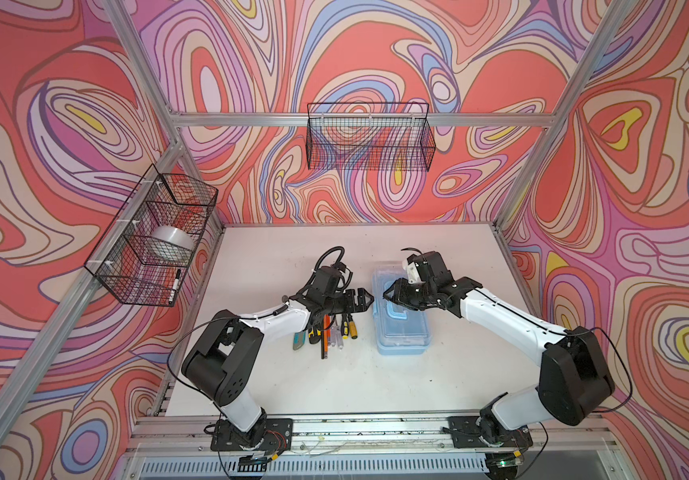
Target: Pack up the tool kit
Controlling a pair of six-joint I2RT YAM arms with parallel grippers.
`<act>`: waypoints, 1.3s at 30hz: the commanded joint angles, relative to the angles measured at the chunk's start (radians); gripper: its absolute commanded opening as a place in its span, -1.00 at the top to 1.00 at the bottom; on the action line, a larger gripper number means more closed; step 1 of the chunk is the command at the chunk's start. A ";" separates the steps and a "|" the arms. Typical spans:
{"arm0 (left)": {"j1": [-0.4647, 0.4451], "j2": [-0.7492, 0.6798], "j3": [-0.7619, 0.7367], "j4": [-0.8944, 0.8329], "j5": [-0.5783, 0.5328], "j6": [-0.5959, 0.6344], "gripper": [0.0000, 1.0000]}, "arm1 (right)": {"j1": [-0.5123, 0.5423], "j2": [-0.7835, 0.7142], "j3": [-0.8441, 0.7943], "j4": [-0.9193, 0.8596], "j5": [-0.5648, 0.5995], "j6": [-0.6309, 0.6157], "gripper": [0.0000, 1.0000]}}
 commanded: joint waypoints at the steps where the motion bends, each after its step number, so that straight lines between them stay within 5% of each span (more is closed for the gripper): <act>1: -0.026 0.029 0.041 0.010 -0.002 0.000 -0.87 | -0.002 0.031 0.026 -0.113 -0.005 -0.006 0.15; 16: -0.061 0.064 0.052 0.018 -0.010 -0.013 -0.87 | -0.076 -0.004 -0.146 0.208 -0.372 0.105 0.08; 33: -0.062 0.085 0.069 0.031 -0.008 -0.015 -0.86 | -0.087 0.023 -0.208 0.290 -0.419 0.123 0.12; 39: -0.062 0.087 0.070 0.038 -0.006 -0.016 -0.85 | -0.090 0.032 -0.250 0.366 -0.424 0.169 0.42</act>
